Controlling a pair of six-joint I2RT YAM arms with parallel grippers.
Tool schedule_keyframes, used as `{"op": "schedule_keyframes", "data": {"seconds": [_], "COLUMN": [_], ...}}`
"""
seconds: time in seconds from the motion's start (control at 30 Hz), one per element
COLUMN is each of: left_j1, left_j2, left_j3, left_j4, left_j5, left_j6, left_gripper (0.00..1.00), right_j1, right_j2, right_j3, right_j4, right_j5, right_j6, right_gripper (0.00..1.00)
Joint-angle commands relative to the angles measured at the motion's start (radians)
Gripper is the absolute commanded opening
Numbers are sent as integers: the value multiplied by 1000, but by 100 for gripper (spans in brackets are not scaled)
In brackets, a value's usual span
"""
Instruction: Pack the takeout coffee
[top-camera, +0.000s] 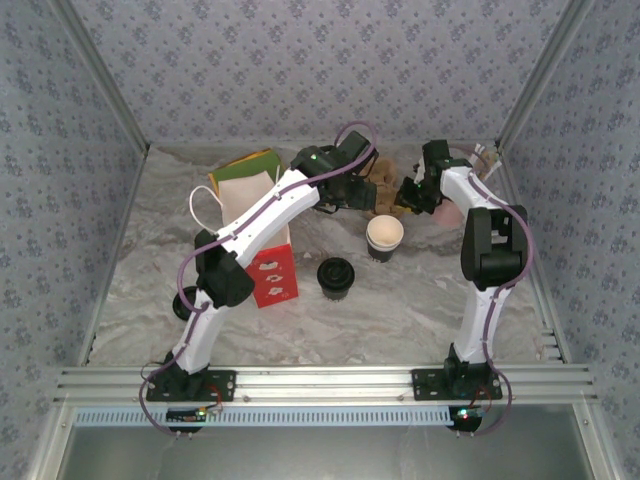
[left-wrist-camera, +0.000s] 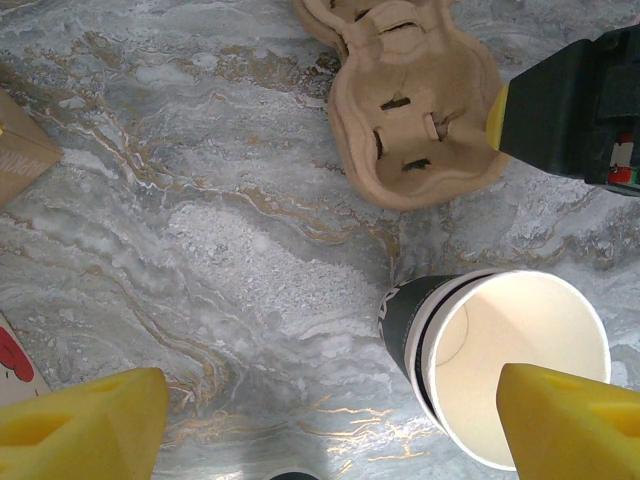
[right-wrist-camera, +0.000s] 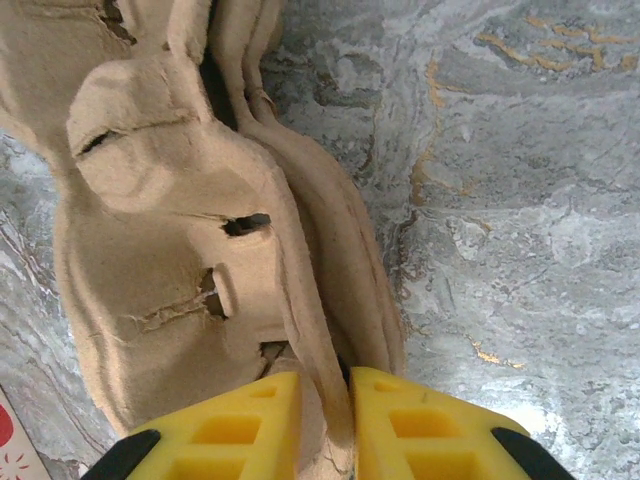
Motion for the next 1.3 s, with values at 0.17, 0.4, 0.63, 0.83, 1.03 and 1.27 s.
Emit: {"op": "schedule_keyframes", "data": {"seconds": [0.17, 0.4, 0.63, 0.83, 1.03, 1.27], "left_j1": [-2, -3, -2, 1, 7, 15], "left_j2": [-37, -40, -52, -63, -71, -84], "left_j3": [0, 1, 3, 9, 34, 37], "left_j4": [1, -3, -4, -3, -18, -20], "left_j5": [0, -1, -9, -9, -12, -11], "left_j6": [2, 2, 4, 6, 10, 13], "left_gripper": [86, 85, 86, 86, 86, 88], "right_j1": [8, 8, 11, 11, 9, 8], "right_j2": [26, 59, 50, -5, -68, -128], "right_j3": [36, 43, 49, 39, 26, 2], "right_j4": [-12, 2, 1, -1, 0, 12], "right_j5": [-23, -38, -44, -50, -54, -58], "right_j6": [-7, -2, -3, -5, -5, -5], "right_gripper": [21, 21, 7, 1, 0, 0]}}
